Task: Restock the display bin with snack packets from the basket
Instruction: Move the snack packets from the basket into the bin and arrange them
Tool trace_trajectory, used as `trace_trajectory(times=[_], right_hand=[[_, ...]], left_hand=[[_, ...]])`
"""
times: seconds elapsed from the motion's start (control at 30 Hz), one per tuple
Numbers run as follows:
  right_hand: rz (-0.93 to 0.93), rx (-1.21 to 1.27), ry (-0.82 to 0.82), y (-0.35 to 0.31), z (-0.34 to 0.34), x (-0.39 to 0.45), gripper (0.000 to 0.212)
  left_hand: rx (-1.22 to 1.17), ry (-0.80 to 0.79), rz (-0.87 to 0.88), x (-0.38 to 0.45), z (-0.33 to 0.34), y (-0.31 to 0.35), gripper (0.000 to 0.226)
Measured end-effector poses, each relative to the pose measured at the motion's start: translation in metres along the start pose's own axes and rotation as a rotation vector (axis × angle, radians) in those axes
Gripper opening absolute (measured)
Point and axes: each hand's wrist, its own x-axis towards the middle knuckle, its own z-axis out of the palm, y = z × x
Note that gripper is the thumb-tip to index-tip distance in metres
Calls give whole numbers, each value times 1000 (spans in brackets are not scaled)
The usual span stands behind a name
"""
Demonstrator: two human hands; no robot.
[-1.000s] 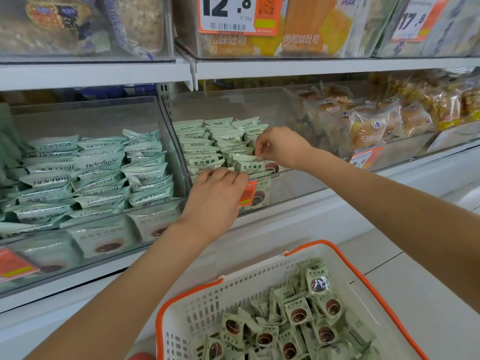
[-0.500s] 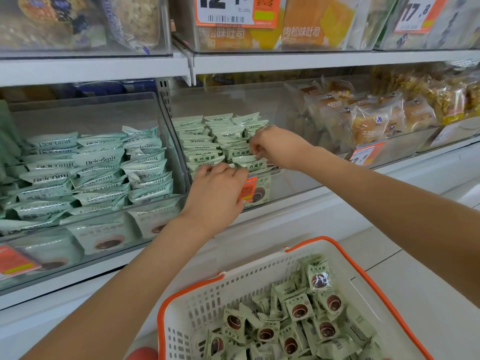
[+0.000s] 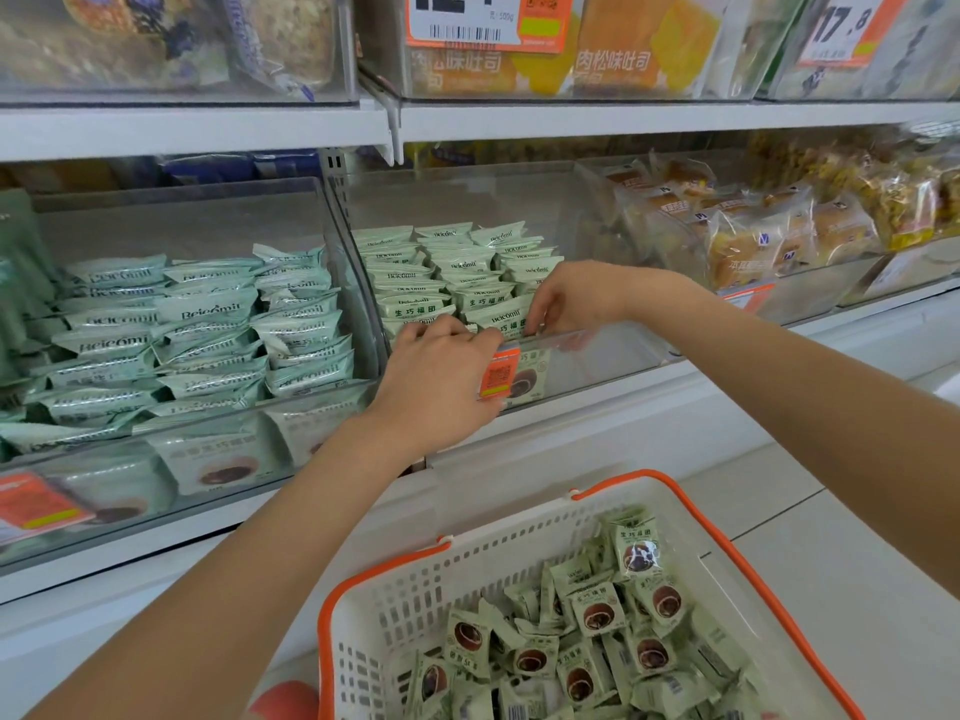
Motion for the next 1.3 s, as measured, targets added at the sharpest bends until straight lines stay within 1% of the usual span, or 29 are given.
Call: trace_trajectory(times=[0.07,0.17,0.3,0.37,0.43,0.47,0.5,0.53,0.57,0.63,0.67,0.7,0.73,0.77,0.8,0.87,0.9,0.93,0.97,1.0,1.07,1.13,1.2,1.23,1.3], right_hand=[[13,-28,-36,-2,-1,5,18],[-31,-143,26,-3,0,6,21],[-21,-64,101,0,3,3,20],[-20,-80,85,-1,3,0,21],[-7,-74,52,-4,-1,-5,16],[-10,-82,76,-5,-5,-9,13],[-23,-98,155,-4,-8,-14,13],[-40,-84,297,-2,-10,-21,15],[-52,-19,483,1,-7,-33,17],[-73,182,892,6,14,-68,18],[-74,273,1039,12,35,-84,17],[-51,353,1114,20,62,-99,15],[-7,423,1130,28,91,-111,16],[64,472,1078,38,125,-118,16],[151,487,961,51,158,-122,17],[343,428,587,78,229,-128,19],[413,402,393,89,264,-131,24],[460,404,229,99,295,-134,31],[495,405,120,105,321,-137,39],[521,388,69,110,340,-140,47],[545,305,81,116,359,-135,62],[506,212,89,115,364,-121,82],[424,41,12,116,362,-103,99],[389,-50,-37,117,360,-96,101],[366,-210,-116,124,355,-87,91]], left_hand=[[-9,-9,1,0,-1,0,51],[-16,-29,-3,1,-2,0,54],[-15,-56,-13,0,-2,-1,58],[-13,-52,-19,1,-2,0,57],[-10,-45,-27,-1,-2,1,56],[-22,-23,-35,-2,-2,2,57],[-47,32,-39,-5,-1,3,58],[-77,125,-29,-8,-1,5,57],[-89,243,3,-13,-1,8,53],[-51,459,125,-21,5,18,40],[-43,511,192,-27,11,26,34],[-48,512,251,-34,23,35,29],[-59,463,306,-42,36,46,25],[-71,365,351,-52,52,57,24],[-82,214,374,-63,69,68,27],[-96,-160,330,-87,105,82,31],[-85,-318,289,-99,124,84,33],[-70,-432,252,-110,142,85,34],[-67,-509,222,-121,157,84,35],[-85,-557,184,-131,166,84,35],[-127,-615,118,-145,185,83,32],[-131,-661,104,-152,200,82,27],[-130,-696,78,-151,214,81,25],[-151,-708,50,-149,219,81,27],[-205,-732,-2,-144,226,80,29]])
